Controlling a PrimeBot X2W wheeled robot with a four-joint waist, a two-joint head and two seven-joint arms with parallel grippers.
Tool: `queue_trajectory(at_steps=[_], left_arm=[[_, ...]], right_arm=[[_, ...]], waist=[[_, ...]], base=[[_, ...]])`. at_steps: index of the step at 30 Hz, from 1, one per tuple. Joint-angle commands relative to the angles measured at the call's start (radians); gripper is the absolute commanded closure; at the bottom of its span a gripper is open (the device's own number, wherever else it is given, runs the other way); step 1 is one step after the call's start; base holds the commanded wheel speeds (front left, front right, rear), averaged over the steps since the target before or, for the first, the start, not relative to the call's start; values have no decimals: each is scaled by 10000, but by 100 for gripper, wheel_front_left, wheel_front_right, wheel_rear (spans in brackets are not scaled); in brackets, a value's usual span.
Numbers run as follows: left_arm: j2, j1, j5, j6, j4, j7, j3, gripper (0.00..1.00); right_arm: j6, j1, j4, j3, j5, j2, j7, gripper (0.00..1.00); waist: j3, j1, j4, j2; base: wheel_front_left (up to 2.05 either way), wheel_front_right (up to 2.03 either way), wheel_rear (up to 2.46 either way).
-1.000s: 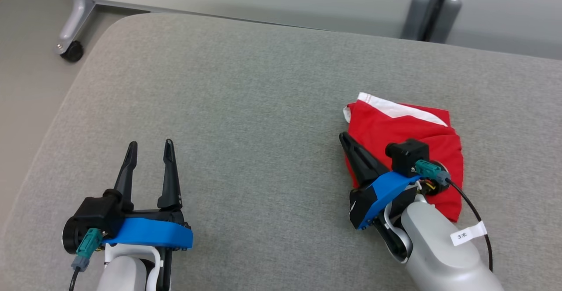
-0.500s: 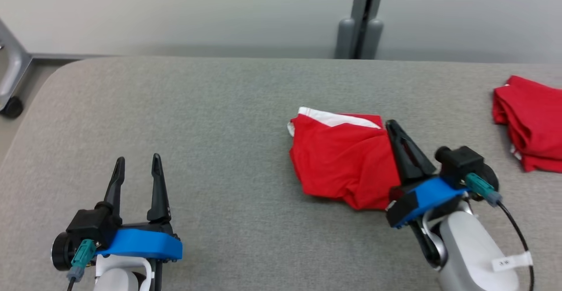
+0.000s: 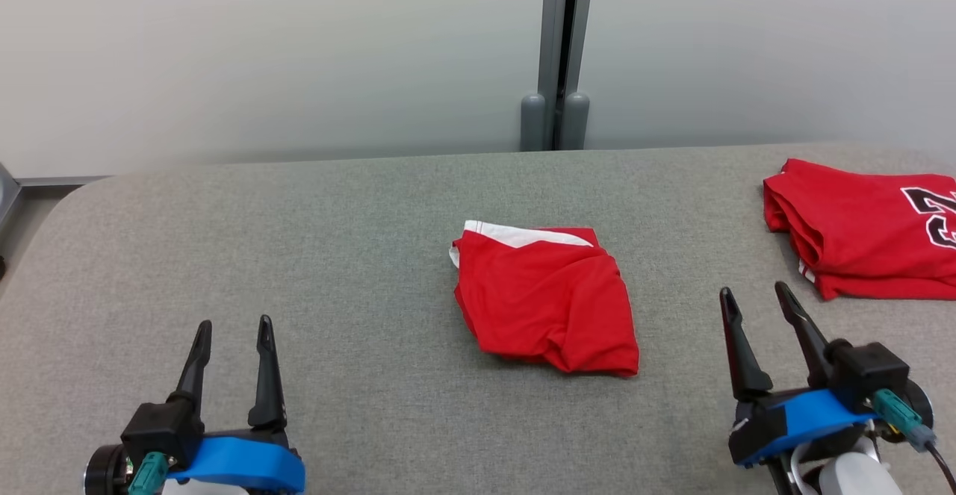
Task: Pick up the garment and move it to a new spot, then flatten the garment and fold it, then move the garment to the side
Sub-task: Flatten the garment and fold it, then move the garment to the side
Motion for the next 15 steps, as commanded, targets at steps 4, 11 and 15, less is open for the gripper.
queue_trajectory(at_steps=[4,11,15], left_arm=[[37,299,253,162,34,-26,17,0],[94,454,369,242,2,-26,-90,0],[121,531,394,267,-95,-26,-143,0]], right_arm=[[1,607,-449,-263,-55,94,104,0],[1,1363,-1366,-525,-179,275,639,0],[1,1612,-1754,-578,-231,316,851,0]], waist=[[-149,2,62,0],[-243,2,213,0],[-247,2,289,0]], base=[[0,0,0],[0,0,0],[0,0,0]])
